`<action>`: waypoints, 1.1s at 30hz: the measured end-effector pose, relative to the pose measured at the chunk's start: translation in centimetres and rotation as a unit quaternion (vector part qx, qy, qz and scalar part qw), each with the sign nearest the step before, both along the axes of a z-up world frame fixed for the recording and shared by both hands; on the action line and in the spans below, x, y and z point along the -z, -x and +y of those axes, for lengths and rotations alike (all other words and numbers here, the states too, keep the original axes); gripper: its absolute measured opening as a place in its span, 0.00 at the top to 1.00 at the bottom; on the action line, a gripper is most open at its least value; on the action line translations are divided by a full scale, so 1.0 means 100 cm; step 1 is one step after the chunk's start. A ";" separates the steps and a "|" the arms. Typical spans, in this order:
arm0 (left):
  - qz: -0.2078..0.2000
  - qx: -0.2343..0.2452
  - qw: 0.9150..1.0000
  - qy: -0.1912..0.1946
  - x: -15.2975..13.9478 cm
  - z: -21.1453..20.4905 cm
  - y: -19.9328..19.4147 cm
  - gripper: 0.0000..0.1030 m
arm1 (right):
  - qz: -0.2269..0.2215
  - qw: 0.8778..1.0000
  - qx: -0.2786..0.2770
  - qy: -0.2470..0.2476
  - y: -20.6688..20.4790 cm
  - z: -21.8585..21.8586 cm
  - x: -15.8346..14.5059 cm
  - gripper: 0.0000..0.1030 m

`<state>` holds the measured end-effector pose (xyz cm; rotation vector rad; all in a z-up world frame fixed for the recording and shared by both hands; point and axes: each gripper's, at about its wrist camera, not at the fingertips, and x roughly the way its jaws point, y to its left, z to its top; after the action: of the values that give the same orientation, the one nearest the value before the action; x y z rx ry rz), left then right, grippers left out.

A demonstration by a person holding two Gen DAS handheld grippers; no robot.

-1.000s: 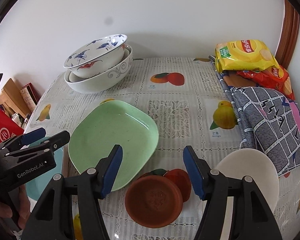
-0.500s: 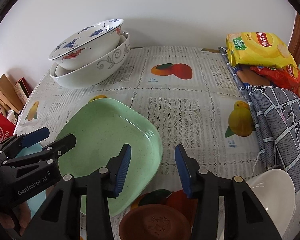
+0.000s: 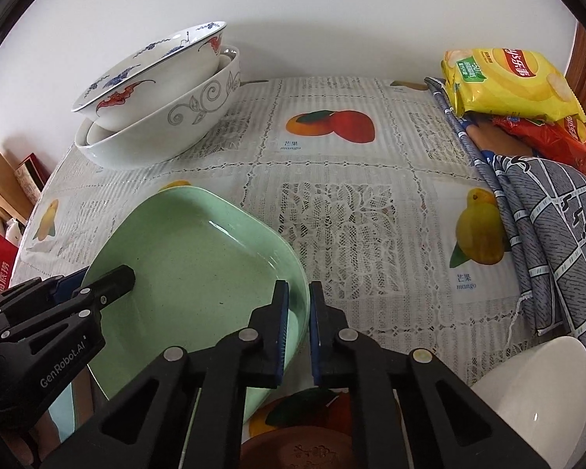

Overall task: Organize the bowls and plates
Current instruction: 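Lift the light-green plate with both grippers and carry it over the teal plate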

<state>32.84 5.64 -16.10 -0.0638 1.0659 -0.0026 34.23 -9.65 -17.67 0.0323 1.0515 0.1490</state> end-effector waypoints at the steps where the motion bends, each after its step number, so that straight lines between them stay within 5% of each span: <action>1: -0.001 0.001 1.000 0.001 -0.001 0.000 0.000 0.81 | -0.001 1.000 0.004 -0.002 0.000 -0.001 -0.001 0.92; 14: -0.048 -0.007 0.999 0.013 -0.051 0.012 0.027 0.82 | -0.048 0.998 0.011 -0.040 0.019 -0.008 -0.051 0.93; 33: -0.092 0.002 0.996 0.021 -0.098 -0.005 0.104 0.82 | -0.094 0.995 0.026 -0.037 0.105 -0.020 -0.114 0.93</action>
<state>22.39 5.12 -6.27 -0.0969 0.8820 -0.0334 23.76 -11.66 -6.25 0.1116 0.8564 0.1406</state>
